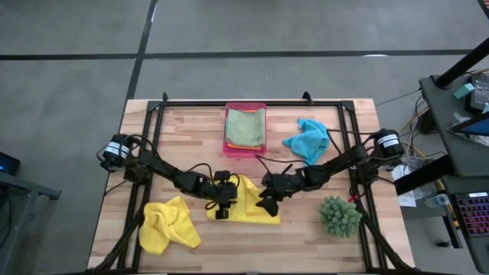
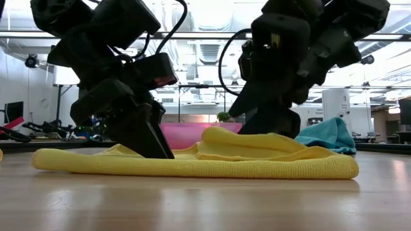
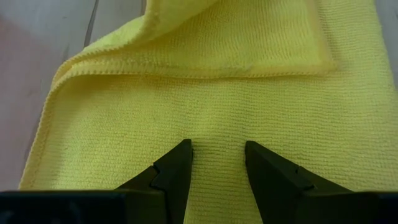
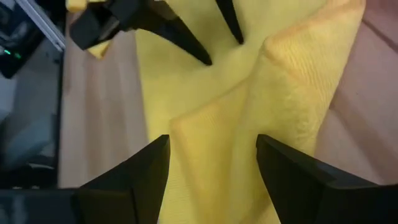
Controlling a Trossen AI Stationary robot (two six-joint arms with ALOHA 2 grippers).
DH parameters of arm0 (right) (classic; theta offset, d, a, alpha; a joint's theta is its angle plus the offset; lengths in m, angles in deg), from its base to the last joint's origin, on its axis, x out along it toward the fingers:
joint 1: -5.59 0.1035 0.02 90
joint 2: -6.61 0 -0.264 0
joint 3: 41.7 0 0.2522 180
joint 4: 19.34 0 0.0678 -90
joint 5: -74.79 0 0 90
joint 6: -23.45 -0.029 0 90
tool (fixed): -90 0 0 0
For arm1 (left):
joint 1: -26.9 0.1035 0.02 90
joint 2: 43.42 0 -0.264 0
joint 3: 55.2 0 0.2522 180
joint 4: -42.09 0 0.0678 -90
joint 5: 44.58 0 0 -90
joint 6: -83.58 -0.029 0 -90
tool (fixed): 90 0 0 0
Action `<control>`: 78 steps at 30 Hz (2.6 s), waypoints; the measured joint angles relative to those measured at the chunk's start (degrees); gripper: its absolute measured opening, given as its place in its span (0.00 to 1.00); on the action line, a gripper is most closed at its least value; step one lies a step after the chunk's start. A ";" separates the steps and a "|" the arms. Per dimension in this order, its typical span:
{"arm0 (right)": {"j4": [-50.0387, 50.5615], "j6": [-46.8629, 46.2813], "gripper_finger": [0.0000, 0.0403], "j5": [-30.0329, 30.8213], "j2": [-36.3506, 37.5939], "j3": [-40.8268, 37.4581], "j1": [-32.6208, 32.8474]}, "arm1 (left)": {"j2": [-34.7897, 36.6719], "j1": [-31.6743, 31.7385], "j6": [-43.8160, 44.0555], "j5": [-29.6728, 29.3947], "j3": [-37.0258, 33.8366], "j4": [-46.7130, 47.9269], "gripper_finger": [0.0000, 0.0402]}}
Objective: Fold microfiber towels
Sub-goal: Fold the top yellow towel
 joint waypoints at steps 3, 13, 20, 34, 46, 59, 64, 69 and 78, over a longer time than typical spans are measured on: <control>0.86 2.25 0.57 0.37 -0.52 0.02 0.02 | 0.00 0.00 0.00 -0.06 0.00 -0.04 0.34; 9.22 7.17 0.56 2.33 2.20 0.61 -0.36 | 0.00 -0.03 0.00 -0.17 -0.02 -0.15 0.34; 18.75 11.57 0.56 9.15 6.04 0.87 -0.37 | 0.00 -0.02 0.00 -0.22 -0.04 -0.42 0.34; 21.54 18.34 0.56 19.66 5.11 0.76 -2.57 | 0.00 0.01 0.00 -0.33 -0.04 -0.46 0.34; 8.01 27.62 0.56 16.90 -0.53 0.74 -5.71 | 0.02 0.01 0.00 -0.39 -0.02 -0.50 0.34; 5.31 31.82 0.56 -5.85 -1.63 0.68 -7.13 | 0.04 0.00 0.00 -0.37 -0.02 -0.66 0.34; 10.12 31.36 0.56 -9.16 1.10 0.68 -6.94 | 0.04 0.00 0.00 -0.37 -0.02 -0.70 0.34; 15.66 31.67 0.56 -10.04 3.59 0.68 -6.58 | 0.07 0.00 0.02 -0.37 -0.04 -0.68 0.34; 18.47 31.19 0.56 2.13 4.90 0.98 -6.46 | 0.07 0.00 0.02 -0.37 -0.02 -0.79 0.34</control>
